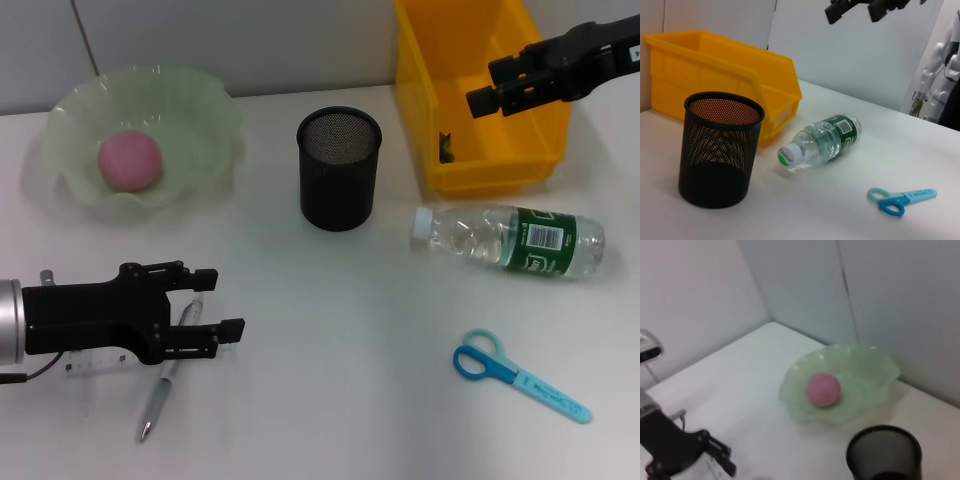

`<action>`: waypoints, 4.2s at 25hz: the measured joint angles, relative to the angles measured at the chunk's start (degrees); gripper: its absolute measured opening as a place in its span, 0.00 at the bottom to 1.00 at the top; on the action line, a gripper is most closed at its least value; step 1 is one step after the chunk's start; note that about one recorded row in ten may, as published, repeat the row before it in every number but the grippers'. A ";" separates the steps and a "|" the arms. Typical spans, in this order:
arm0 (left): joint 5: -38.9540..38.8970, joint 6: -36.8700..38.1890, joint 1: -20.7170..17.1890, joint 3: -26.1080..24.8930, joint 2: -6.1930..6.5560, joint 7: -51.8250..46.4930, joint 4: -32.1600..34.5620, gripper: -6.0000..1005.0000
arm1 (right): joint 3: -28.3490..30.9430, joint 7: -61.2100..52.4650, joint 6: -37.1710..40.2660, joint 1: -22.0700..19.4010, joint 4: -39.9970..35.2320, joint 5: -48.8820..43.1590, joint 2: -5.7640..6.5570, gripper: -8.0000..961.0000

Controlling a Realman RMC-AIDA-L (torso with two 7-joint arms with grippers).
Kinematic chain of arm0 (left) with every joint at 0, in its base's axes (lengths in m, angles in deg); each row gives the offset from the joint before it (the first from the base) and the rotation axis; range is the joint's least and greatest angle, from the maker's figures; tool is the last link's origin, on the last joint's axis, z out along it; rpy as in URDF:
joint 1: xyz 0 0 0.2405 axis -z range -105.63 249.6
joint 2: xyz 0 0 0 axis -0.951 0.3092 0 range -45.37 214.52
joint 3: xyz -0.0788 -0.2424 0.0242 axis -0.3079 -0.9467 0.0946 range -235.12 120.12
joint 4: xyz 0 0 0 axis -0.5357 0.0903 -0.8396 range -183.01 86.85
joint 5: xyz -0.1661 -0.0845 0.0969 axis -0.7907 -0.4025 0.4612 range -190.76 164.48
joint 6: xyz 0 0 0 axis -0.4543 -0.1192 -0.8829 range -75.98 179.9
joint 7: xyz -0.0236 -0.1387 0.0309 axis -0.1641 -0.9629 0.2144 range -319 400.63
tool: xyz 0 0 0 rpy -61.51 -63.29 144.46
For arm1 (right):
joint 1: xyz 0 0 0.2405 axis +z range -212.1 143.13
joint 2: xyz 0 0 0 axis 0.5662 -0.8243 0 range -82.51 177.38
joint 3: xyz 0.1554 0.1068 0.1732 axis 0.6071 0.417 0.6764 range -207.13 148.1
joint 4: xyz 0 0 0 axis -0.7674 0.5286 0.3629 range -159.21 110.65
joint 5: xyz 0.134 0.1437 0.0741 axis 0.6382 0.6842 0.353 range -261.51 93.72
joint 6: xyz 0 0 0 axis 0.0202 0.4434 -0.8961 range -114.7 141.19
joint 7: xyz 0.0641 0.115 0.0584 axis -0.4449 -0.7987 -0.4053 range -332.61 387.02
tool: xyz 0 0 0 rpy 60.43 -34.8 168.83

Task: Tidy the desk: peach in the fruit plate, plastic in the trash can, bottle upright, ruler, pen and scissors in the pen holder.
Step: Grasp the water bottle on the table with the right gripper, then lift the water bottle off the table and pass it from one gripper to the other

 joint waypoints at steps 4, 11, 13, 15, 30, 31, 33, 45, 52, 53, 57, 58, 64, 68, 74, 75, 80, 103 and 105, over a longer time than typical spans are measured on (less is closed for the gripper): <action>-0.02 0.13 -0.03 -0.08 -0.09 -0.19 0.00 0.75 | -0.52 0.91 1.26 1.68 -0.81 -5.39 0.38 0.83; -0.29 0.19 0.00 -0.10 -0.18 -0.51 0.00 0.75 | -3.71 2.72 3.12 6.81 1.22 -17.42 0.65 0.83; -0.41 0.19 0.01 -0.21 -0.27 -0.56 0.00 0.75 | -4.76 3.40 3.15 8.31 2.75 -20.07 0.66 0.83; -0.43 0.19 0.01 -0.31 -0.38 -0.61 0.00 0.75 | -5.80 4.20 2.71 9.65 4.55 -22.82 0.60 0.83; -0.44 0.47 -0.56 -1.00 -0.79 -1.32 -0.09 0.74 | -13.20 7.24 -6.93 11.44 11.89 -37.31 -4.31 0.83; -0.44 0.51 -0.58 -0.99 -0.80 -1.32 -0.09 0.74 | -13.20 7.24 -6.93 11.44 11.89 -37.31 -4.31 0.83; -0.44 0.56 -0.59 -0.98 -0.80 -1.32 -0.09 0.74 | -13.91 7.22 -8.32 11.22 11.98 -38.86 -4.90 0.83; -0.44 0.70 -0.60 -0.97 -0.79 -1.32 -0.09 0.74 | -14.35 7.09 -11.30 10.96 11.90 -43.91 -6.18 0.83; -0.44 0.71 -0.60 -0.97 -0.79 -1.31 -0.09 0.73 | -14.38 7.55 -12.67 11.00 12.72 -44.34 -6.90 0.83; -0.44 0.71 -0.60 -0.97 -0.79 -1.31 -0.09 0.73 | -14.40 7.66 -12.74 10.99 12.81 -44.37 -7.07 0.83; -0.43 0.71 -0.57 -0.97 -0.79 -1.31 -0.09 0.73 | -14.67 7.84 -13.56 10.92 13.50 -45.48 -7.84 0.83; -0.44 0.71 -0.56 -0.97 -0.79 -1.31 -0.09 0.73 | -14.85 7.84 -13.94 10.90 13.83 -45.77 -8.04 0.83; -0.44 0.71 -0.47 -0.97 -0.79 -1.31 -0.09 0.73 | -15.58 7.88 -15.15 10.60 14.96 -46.03 -8.63 0.83; -0.44 0.71 -0.42 -0.97 -0.72 -1.31 -0.09 0.73 | -15.78 7.92 -15.78 10.39 15.69 -46.06 -8.99 0.84; -0.44 0.71 -0.47 -0.97 -0.53 -1.31 -0.09 0.72 | -15.76 7.94 -16.40 10.19 16.07 -46.07 -9.09 0.83; -0.44 0.71 -0.47 -0.97 -0.46 -1.31 -0.09 0.72 | -15.75 7.91 -16.45 10.16 16.10 -46.11 -9.13 0.83; -0.44 0.71 -0.45 -0.98 -0.43 -1.31 -0.09 0.72 | -15.74 7.61 -16.52 10.07 16.11 -46.56 -9.22 0.83; -0.44 0.70 -0.26 -1.13 -0.35 -1.31 -0.09 0.71 | -15.51 7.70 -18.54 8.87 14.85 -47.09 -10.13 0.81; -0.44 0.71 -0.24 -1.15 -0.34 -1.31 -0.09 0.71 | -15.22 7.89 -18.55 8.42 14.07 -46.70 -10.30 0.81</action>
